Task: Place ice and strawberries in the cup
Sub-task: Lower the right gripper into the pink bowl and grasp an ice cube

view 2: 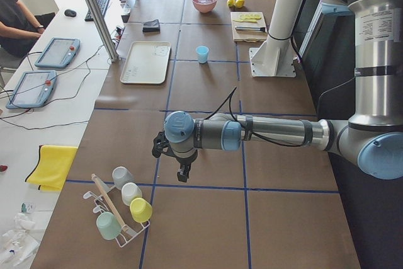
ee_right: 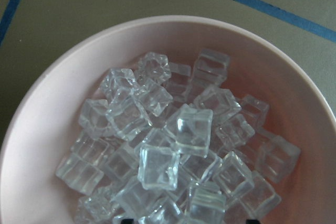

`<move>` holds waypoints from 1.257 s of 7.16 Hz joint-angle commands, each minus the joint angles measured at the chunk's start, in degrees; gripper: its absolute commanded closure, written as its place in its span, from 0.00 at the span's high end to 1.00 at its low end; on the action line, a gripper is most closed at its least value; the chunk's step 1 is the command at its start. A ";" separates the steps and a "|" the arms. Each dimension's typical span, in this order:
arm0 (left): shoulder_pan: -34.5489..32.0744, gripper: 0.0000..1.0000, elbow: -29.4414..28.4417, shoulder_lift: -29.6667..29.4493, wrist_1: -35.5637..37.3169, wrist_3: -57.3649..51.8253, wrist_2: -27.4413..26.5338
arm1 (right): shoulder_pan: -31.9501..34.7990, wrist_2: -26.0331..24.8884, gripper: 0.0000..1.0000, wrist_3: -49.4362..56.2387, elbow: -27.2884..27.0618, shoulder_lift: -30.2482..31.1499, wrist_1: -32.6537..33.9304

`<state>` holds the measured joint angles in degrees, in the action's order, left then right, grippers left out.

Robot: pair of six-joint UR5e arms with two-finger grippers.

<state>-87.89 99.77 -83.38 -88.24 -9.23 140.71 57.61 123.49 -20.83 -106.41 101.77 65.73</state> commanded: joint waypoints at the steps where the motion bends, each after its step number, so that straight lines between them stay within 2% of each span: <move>1: 0.00 1.00 0.16 0.06 0.00 0.00 0.00 | 0.04 0.00 0.52 0.09 0.42 -0.17 -0.16; 3: 0.00 1.00 0.16 0.06 0.00 0.09 0.00 | 0.13 0.00 0.25 0.09 0.42 0.10 -0.16; 6: 0.00 1.00 0.25 0.06 0.00 0.09 0.00 | 0.48 0.18 0.07 0.88 -0.20 0.45 -0.42; 7: 0.00 1.00 0.34 0.06 0.00 0.09 0.00 | 1.27 0.35 0.05 1.05 -1.24 1.15 -0.42; 9: 0.00 1.00 0.51 -0.02 0.00 0.09 0.00 | 4.07 0.70 0.04 1.14 -7.81 6.14 -0.25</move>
<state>-87.89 100.18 -83.37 -88.24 -9.14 140.71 59.92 123.98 -19.78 -110.50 105.15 65.38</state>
